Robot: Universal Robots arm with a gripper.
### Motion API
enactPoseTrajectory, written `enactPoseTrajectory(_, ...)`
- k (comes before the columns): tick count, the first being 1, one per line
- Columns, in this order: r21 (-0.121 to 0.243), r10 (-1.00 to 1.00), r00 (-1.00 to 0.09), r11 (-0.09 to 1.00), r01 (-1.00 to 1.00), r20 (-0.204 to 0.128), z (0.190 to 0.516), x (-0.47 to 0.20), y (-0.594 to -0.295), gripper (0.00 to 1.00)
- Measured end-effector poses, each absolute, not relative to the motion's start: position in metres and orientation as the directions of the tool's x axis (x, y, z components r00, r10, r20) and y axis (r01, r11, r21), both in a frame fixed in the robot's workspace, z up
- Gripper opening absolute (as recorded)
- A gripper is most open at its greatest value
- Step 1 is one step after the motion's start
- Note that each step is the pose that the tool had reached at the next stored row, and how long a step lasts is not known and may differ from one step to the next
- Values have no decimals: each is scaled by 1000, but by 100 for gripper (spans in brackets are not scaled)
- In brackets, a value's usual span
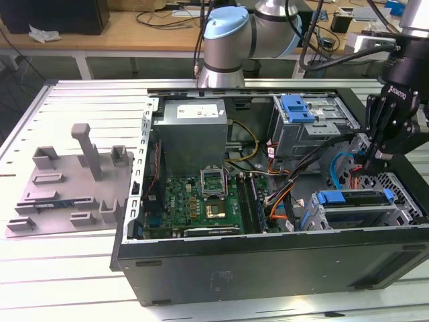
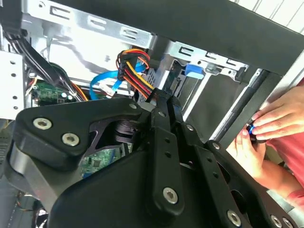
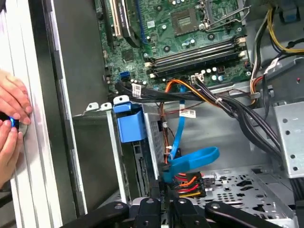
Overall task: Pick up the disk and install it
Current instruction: 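Insert the first disk wire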
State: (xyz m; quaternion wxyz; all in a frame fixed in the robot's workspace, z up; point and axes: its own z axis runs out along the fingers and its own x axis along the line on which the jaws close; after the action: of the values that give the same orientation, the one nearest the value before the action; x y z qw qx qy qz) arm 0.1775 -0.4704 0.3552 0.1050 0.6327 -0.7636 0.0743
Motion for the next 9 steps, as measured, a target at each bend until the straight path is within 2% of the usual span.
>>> enactPoseTrajectory(9, 23, -966, -118, 126, -992, 232, 355, 174, -474, 17)
